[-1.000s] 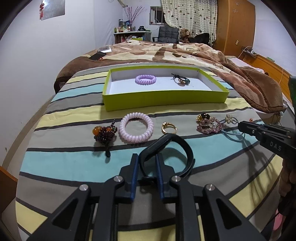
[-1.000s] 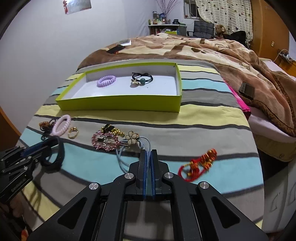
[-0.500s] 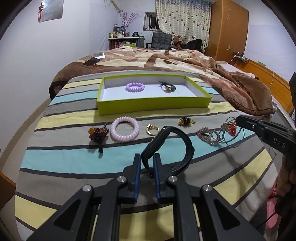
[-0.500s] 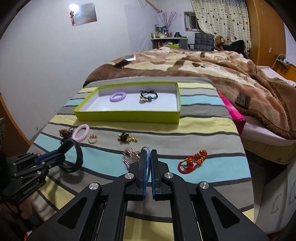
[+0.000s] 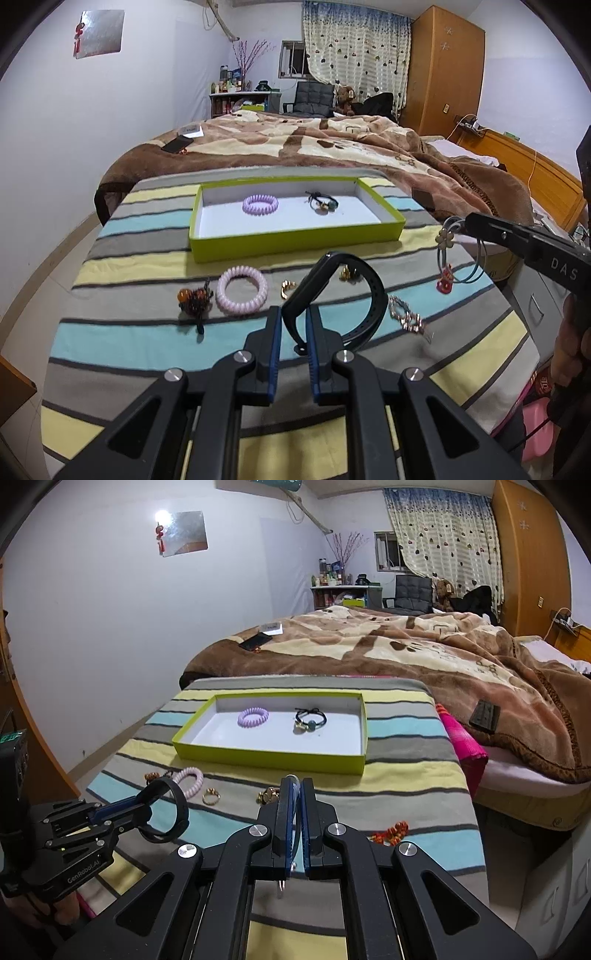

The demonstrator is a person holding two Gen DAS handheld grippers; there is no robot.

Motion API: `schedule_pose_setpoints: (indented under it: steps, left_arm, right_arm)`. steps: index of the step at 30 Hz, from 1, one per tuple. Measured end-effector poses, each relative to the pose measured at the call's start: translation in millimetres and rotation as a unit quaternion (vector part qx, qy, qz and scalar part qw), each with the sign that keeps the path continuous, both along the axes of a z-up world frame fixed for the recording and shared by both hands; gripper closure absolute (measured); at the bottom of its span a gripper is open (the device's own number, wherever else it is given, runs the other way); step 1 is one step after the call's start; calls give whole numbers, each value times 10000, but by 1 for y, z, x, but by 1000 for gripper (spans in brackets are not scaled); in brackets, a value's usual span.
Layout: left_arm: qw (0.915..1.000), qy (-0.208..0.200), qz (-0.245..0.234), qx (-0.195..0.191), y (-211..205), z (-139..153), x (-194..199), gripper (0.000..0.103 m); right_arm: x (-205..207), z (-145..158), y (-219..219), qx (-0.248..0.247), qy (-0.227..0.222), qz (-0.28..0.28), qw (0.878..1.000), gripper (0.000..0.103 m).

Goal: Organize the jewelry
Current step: 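Carry the wristband and grey hair tie into the green box and release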

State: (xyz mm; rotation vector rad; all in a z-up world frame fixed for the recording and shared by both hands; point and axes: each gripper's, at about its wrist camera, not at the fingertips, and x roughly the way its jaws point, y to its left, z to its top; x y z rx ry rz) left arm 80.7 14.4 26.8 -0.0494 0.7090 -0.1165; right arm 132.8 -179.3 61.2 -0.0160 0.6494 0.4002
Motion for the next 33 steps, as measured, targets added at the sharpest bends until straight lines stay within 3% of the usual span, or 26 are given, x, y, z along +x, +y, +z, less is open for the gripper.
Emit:
schedule_pose_setpoints:
  steps: [13,23,33]
  left_arm:
    - [9991,-374,168,110,13,26,44,89]
    - [9990,-320,274,146,29,27,92,89]
    - [9989,-104,382,241,42,8,139,89]
  right_arm:
    - [41,7,13,197,-86,152,9997,100]
    - [83,3,16,102,-38,73,9999,100]
    - [136,-8,16,83,129,-23,9999,100]
